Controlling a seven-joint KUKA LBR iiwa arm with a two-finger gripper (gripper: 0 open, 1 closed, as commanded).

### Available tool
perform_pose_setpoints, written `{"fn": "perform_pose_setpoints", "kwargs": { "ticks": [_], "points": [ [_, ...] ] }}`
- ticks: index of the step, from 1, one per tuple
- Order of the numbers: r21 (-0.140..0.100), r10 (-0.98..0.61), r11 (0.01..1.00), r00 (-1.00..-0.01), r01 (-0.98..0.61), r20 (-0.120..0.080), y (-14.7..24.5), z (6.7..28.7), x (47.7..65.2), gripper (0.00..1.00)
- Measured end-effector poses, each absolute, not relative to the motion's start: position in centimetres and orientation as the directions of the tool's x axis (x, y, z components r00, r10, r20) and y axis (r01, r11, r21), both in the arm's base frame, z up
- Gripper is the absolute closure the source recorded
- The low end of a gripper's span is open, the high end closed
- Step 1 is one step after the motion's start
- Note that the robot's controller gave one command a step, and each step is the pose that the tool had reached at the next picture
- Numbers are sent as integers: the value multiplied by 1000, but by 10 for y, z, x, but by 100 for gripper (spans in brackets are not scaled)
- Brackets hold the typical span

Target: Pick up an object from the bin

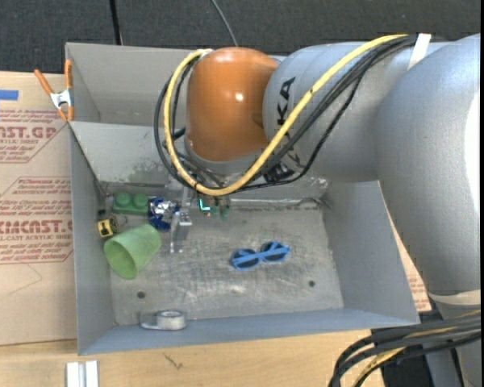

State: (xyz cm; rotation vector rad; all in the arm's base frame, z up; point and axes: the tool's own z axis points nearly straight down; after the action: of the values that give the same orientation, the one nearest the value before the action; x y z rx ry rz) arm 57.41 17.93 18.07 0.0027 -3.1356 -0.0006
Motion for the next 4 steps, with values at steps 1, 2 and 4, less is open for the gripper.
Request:
{"fn": "perform_pose_setpoints", "kwargs": {
  "ticks": [1,2,4],
  "points": [
    [2,-278,961,-961,-278,-1,204,74,579,0],
    [-3,-276,961,-961,-276,-1,201,77,581,100],
    [-1,-416,909,-909,-416,-8,202,135,586,100]
  ]
}}
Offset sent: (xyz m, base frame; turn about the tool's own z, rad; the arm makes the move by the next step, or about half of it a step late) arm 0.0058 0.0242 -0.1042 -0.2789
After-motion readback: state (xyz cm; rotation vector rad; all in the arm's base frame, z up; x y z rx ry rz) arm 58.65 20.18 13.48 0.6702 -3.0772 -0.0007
